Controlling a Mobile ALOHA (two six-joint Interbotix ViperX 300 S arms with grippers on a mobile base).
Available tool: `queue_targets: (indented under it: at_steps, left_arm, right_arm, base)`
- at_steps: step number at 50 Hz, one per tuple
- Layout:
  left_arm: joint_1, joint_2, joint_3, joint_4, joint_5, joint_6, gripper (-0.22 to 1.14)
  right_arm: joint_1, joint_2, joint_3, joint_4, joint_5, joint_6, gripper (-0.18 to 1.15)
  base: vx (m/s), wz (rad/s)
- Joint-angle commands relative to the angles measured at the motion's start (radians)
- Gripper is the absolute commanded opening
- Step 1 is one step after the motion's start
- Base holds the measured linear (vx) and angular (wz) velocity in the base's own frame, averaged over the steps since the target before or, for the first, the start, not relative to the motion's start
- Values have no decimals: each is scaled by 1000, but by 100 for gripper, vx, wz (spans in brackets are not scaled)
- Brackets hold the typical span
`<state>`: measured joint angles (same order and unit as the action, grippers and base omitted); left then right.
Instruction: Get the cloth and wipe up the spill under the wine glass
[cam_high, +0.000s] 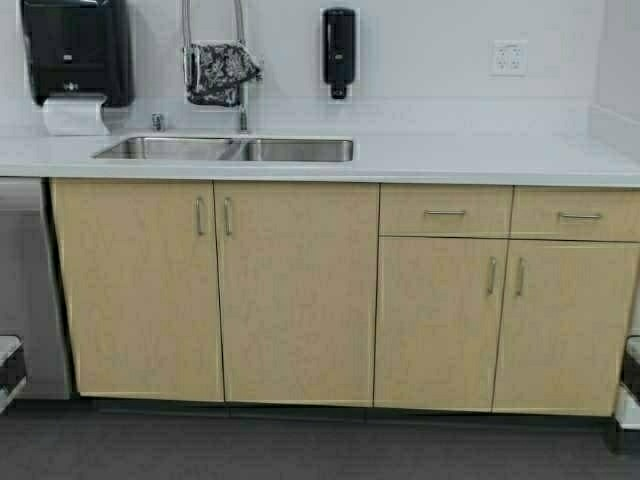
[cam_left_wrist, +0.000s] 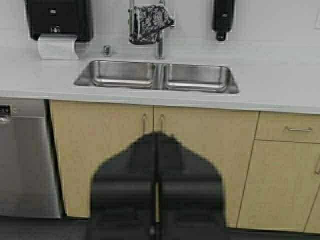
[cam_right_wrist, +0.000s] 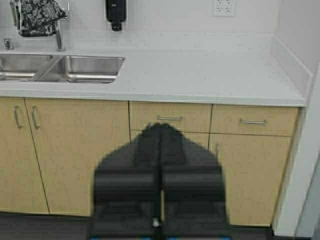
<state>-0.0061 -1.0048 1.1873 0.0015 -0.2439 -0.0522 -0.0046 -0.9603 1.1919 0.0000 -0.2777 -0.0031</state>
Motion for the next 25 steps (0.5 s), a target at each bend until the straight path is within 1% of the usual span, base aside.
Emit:
queue_targets:
  at_steps: [1, 18, 25]
  left_arm:
    - [-2, 8, -25, 2, -5, -2, 3]
    - [-2, 49, -15, 14, -18, -2, 3]
    - [0, 25, 0, 12, -67, -3, 3]
  right_arm:
    - [-2, 6, -23, -2, -3, 2, 5]
    - [-2, -15, -26, 2, -3, 14, 5]
    - [-2, -20, -29, 2, -3, 26, 5]
  base:
    - [23, 6]
    - [28, 9]
    - [31, 12]
